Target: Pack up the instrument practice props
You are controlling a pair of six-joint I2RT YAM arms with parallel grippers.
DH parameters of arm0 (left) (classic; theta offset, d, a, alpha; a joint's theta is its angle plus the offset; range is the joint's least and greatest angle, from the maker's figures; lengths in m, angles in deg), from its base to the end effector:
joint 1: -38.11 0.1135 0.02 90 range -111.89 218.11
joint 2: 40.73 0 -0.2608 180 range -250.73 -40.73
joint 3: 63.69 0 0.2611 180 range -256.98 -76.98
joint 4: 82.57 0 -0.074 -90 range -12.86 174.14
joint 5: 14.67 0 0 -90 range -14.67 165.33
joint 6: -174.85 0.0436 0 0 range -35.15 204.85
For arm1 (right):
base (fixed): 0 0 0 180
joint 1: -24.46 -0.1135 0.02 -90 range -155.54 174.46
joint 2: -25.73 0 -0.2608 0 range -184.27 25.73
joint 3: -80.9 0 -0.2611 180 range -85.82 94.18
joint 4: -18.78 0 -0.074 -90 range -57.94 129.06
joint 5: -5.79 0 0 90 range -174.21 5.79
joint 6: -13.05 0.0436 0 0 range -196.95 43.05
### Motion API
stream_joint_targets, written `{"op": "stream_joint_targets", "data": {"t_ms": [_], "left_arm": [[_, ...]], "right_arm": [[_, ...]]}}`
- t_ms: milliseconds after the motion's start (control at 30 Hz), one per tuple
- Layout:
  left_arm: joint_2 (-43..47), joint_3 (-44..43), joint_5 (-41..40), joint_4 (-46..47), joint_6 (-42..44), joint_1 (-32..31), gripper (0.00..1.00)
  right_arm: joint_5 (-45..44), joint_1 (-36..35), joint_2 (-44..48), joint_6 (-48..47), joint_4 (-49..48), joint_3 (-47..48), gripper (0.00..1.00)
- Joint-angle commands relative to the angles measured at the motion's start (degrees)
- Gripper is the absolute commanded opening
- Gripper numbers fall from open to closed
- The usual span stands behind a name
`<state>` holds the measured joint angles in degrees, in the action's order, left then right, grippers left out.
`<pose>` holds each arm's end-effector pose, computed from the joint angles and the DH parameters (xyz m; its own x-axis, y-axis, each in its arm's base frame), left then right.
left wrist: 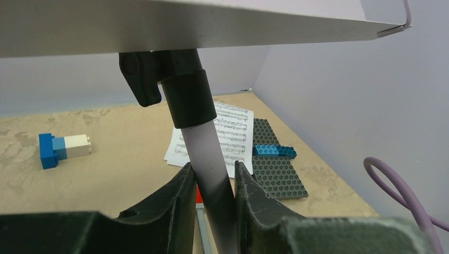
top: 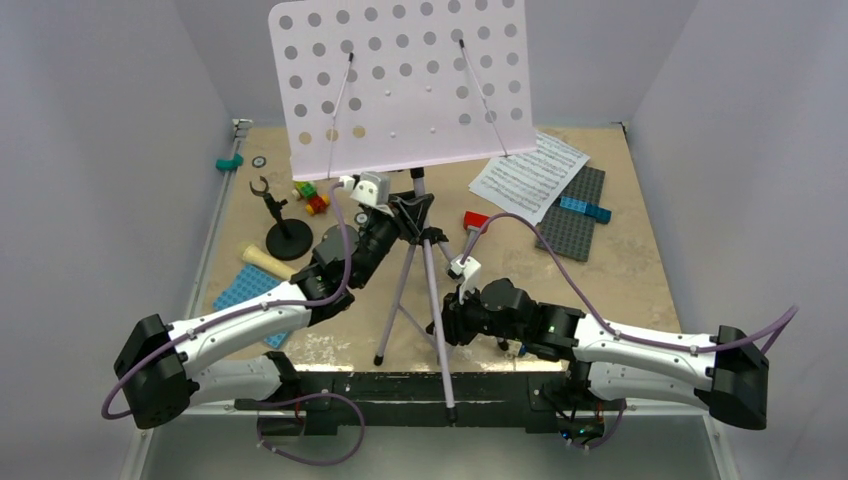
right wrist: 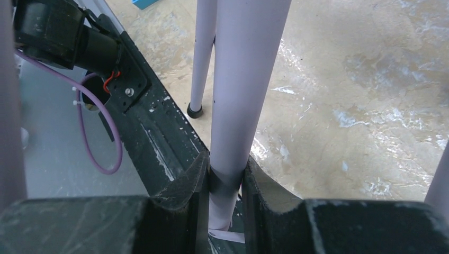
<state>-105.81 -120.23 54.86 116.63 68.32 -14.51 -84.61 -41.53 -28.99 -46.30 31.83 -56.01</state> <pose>0.1828 -0.2142 0.3325 -0.0448 -0.3804 -0.9237 0.5456 0.7652 -0.3416 0.0947 0.2118 0.2247 -0.6105 -0.1178 -0.7832 -0.6970 0.5495 0.4607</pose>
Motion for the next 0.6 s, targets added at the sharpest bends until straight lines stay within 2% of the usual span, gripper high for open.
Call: {"op": "stream_joint_targets", "data": {"t_ms": [0, 300, 567], "left_arm": [[-0.6, 0.0, 3.1, 0.5, 6.6, -0.6, 0.00], [-4.0, 0.0, -0.3, 1.9, 9.1, -0.5, 0.00], [-1.9, 0.5, -3.3, 5.7, 12.3, -0.2, 0.00]], "right_arm": [[-0.2, -0.3, 4.8, -1.8, -15.4, 8.5, 0.00], [-1.4, -0.1, 2.2, -0.4, -14.7, 7.6, 0.00], [-2.4, -0.1, 0.0, -2.8, -14.0, 11.8, 0.00]]}}
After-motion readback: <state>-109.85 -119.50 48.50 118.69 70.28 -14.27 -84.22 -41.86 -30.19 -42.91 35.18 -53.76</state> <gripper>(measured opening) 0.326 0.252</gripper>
